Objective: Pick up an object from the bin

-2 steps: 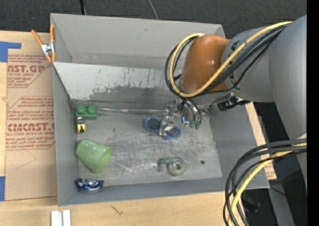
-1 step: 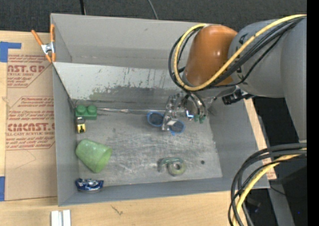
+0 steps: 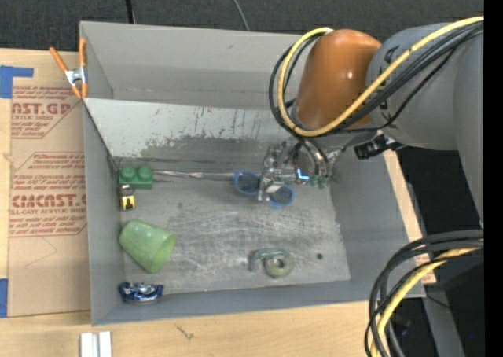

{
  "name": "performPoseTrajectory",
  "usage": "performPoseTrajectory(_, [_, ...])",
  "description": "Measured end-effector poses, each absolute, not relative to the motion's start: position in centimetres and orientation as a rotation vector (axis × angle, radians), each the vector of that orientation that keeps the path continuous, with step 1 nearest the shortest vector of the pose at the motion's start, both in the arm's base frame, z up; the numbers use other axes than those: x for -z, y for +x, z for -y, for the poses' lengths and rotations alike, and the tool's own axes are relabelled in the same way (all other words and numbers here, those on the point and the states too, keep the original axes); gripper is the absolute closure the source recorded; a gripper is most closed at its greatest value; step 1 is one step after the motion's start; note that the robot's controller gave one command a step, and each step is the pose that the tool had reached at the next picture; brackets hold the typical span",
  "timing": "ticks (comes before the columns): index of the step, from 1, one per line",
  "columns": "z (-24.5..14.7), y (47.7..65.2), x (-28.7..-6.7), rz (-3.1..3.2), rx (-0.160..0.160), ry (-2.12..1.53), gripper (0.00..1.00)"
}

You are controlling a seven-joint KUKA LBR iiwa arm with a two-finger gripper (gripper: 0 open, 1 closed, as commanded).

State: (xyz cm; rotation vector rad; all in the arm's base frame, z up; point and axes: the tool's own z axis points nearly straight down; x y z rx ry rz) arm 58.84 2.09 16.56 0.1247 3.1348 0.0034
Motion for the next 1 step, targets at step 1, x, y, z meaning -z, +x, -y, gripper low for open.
performPoseTrajectory(1, [-2.19, 58.94, -18.41, -3.135, -0.003, 0.124, 1.0])
